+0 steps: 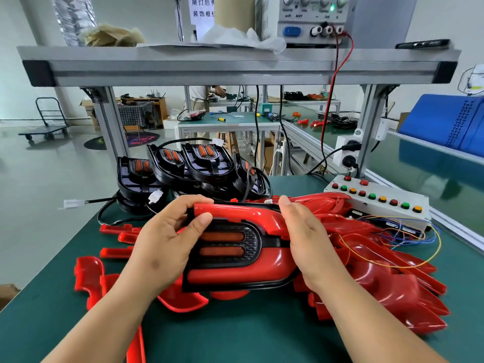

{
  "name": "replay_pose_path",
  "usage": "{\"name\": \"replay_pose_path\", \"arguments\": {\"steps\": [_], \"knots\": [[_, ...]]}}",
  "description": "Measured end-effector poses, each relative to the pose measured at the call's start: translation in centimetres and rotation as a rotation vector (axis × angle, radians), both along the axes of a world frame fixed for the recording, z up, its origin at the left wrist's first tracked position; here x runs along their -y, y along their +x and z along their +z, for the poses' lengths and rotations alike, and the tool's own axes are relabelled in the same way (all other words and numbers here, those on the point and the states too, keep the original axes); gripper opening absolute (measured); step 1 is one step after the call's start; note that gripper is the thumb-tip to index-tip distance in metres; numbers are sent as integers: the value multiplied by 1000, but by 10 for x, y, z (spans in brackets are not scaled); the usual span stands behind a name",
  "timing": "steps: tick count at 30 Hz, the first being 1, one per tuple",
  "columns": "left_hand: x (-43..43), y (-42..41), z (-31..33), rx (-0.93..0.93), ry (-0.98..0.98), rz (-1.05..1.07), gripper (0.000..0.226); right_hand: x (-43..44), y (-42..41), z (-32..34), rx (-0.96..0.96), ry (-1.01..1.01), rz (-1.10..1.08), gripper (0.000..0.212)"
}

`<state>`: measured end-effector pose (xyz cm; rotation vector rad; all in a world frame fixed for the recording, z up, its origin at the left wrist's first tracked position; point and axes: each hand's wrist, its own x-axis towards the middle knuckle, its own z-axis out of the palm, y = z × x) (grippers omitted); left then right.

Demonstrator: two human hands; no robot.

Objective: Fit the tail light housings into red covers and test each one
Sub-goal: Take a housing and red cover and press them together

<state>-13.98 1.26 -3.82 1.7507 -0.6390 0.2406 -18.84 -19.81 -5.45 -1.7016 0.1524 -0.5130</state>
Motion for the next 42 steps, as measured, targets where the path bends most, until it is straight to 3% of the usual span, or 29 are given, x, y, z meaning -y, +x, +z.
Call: {"name": "replay_pose_path", "arguments": {"steps": [6,12,16,21,28,33,39,42], "knots": [[-2,9,-4,44,-6,11,21,0,-3,0,33,62,124,59],[-3,15,-11,75,34,86,29,-1,-3,2,88,127,122,44],[-7,15,-13,100,29,87,31,3,-5,2,101,129,122,63],[-8,11,-12,216,53,117,19,3,-3,2,157,3,17,57],[-5,5,-6,357,244,307,37,10,-3,-1,79,-99,79,87],[-5,7,-2,460,385,428,35,12,-4,-2,91,86,277,52],[-6,13,-6,532,304,420,18,14,0,-9,132,195,323,47],[-10,18,-5,539,291,359,22,17,3,-11,136,228,361,49]]}}
